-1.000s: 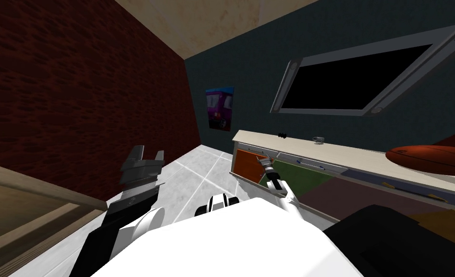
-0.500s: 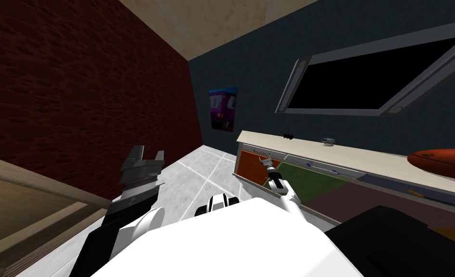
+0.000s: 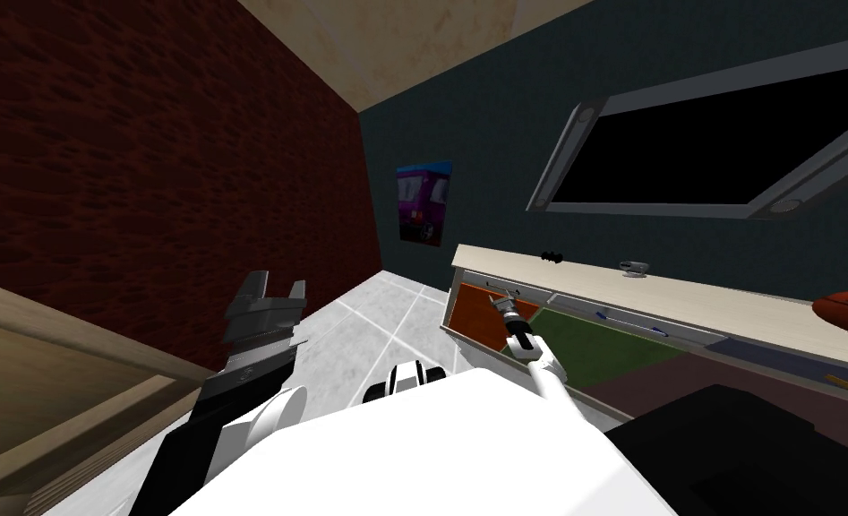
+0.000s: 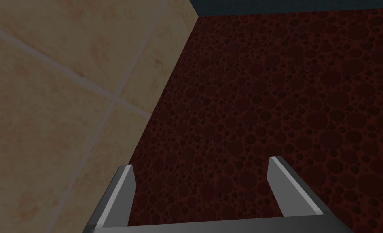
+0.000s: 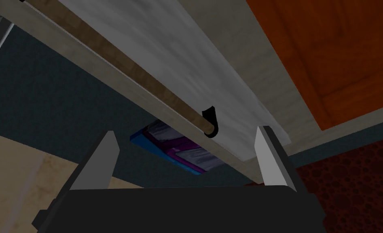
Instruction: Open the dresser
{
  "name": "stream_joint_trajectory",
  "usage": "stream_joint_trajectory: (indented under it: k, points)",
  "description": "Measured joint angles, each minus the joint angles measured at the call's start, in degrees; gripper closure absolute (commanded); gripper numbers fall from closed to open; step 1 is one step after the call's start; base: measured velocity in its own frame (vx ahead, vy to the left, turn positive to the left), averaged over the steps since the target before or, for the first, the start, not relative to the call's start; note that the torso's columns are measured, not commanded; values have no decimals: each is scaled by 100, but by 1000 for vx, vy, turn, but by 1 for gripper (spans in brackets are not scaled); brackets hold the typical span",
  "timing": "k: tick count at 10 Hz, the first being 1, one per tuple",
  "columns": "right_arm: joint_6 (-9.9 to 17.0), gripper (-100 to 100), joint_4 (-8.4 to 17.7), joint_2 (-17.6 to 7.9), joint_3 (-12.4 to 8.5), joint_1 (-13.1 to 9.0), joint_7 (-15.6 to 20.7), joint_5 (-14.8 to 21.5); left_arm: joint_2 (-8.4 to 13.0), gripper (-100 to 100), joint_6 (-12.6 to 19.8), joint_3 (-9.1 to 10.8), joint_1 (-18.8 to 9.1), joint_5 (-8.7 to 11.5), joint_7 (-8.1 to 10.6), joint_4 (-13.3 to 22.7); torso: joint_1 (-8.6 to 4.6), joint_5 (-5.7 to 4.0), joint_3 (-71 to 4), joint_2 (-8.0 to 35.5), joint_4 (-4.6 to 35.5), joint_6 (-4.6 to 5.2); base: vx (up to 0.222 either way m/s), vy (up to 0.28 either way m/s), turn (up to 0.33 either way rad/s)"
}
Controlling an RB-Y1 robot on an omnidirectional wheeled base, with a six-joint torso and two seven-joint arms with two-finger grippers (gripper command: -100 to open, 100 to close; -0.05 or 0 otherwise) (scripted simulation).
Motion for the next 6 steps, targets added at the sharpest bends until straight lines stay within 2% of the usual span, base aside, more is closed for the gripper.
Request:
stream_joint_trajectory:
  k: [6]
  points:
    - [3,-100,648,-320,-280,-219,629,32,1,0,0,1,0,0,0,0,0,0,2,3,1,-1,59,65,22]
